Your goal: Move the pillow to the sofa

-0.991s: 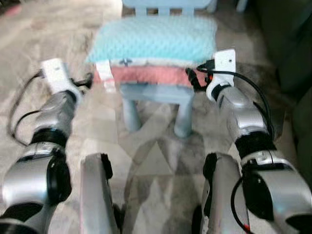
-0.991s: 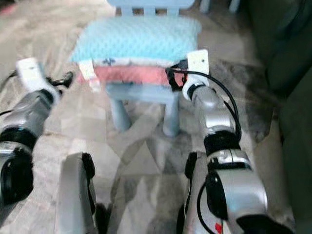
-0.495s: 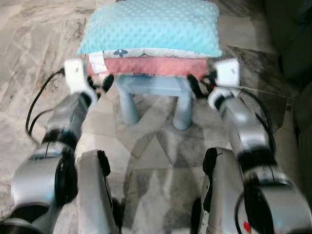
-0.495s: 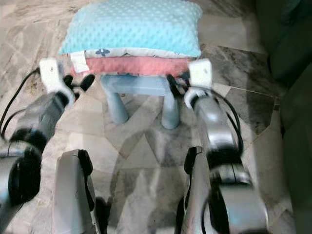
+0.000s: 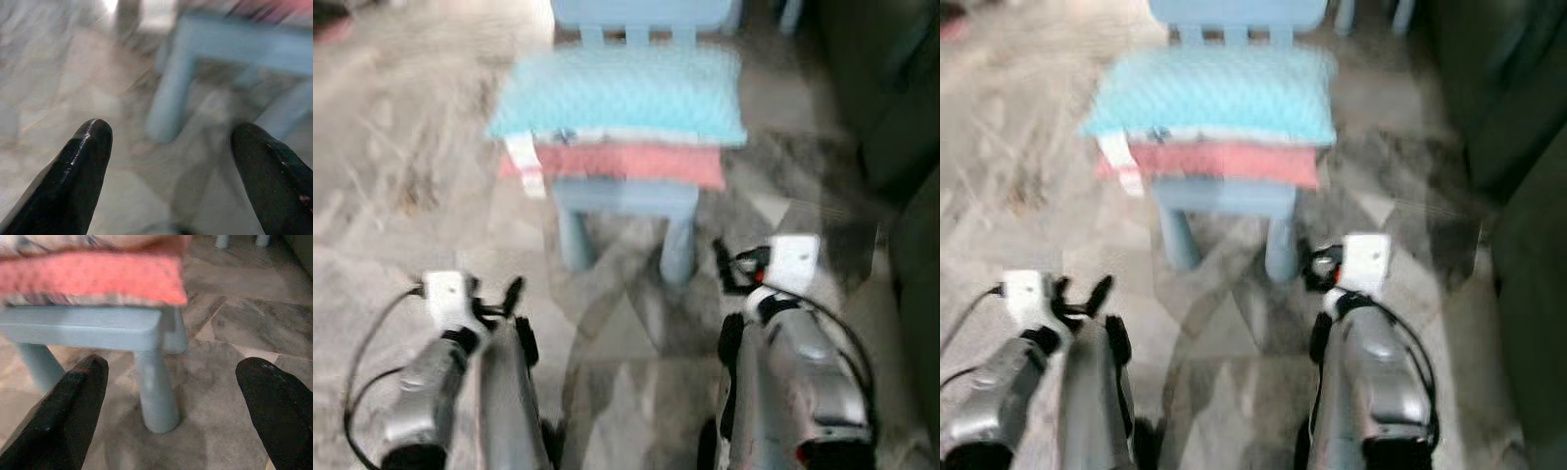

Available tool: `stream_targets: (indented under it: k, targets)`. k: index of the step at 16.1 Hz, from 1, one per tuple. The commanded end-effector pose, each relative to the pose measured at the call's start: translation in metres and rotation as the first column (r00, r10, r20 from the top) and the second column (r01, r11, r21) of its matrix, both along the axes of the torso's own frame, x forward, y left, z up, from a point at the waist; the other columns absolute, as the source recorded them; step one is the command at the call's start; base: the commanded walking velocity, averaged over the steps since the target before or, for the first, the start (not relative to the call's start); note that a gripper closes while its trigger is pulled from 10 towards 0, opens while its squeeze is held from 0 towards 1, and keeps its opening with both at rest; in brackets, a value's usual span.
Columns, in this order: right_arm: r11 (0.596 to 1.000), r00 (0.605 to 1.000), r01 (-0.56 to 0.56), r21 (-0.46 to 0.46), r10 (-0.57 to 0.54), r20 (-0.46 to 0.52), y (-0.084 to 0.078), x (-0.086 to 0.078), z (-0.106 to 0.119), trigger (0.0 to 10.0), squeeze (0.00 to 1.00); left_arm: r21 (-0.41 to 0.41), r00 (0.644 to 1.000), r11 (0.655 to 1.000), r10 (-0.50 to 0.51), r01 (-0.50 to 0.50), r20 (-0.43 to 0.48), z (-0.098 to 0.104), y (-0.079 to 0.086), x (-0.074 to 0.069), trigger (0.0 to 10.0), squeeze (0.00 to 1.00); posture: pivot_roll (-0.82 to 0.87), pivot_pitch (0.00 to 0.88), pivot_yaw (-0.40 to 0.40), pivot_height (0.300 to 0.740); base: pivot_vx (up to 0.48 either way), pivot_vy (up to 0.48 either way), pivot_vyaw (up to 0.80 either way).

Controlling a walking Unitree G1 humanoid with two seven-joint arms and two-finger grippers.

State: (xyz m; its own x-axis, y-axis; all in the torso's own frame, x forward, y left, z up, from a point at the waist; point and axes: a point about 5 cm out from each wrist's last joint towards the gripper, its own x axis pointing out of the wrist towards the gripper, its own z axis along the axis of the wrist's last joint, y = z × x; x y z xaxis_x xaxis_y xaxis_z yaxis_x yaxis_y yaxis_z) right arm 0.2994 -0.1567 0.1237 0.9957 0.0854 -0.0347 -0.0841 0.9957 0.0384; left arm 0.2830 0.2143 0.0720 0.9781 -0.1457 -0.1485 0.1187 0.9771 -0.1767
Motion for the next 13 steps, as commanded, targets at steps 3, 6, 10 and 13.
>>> stream_targets:
  k: [3, 6, 10, 13]
  targets:
    - [1.0, 1.0, 0.0, -0.005, 0.0, 0.028, 0.006, 0.004, 0.015, 10.0, 0.0, -0.04, 0.996, 0.999, -0.007, 0.011, 0.089, 0.028, -0.023, 0.012, 10.0, 0.0, 0.0, 0.0, 0.02, 0.382, 0.0, 0.0, 0.0]
    - [1.0, 0.998, 0.012, -0.016, -0.011, 0.058, 0.004, 0.013, 0.026, 10.0, 0.0, -0.047, 0.984, 0.997, -0.048, 0.056, 0.172, 0.052, -0.04, 0.024, 10.0, 0.0, -0.02, 0.0, 0.014, 0.382, 0.0, 0.0, 0.0]
    - [0.999, 0.997, 0.033, -0.022, -0.031, 0.074, -0.002, 0.018, 0.031, 10.0, 0.0, -0.064, 0.983, 0.997, -0.028, 0.04, 0.181, 0.055, -0.044, 0.028, 10.0, 0.0, -0.03, 0.0, 0.011, 0.382, 0.0, 0.0, 0.0]
    - [0.999, 0.996, 0.043, -0.028, -0.04, 0.086, -0.004, 0.02, 0.035, 10.0, 0.0, -0.064, 0.983, 0.997, -0.029, 0.042, 0.183, 0.056, -0.045, 0.03, 10.0, 0.0, -0.04, 0.0, 0.01, 0.382, 0.0, 0.0, 0.0]
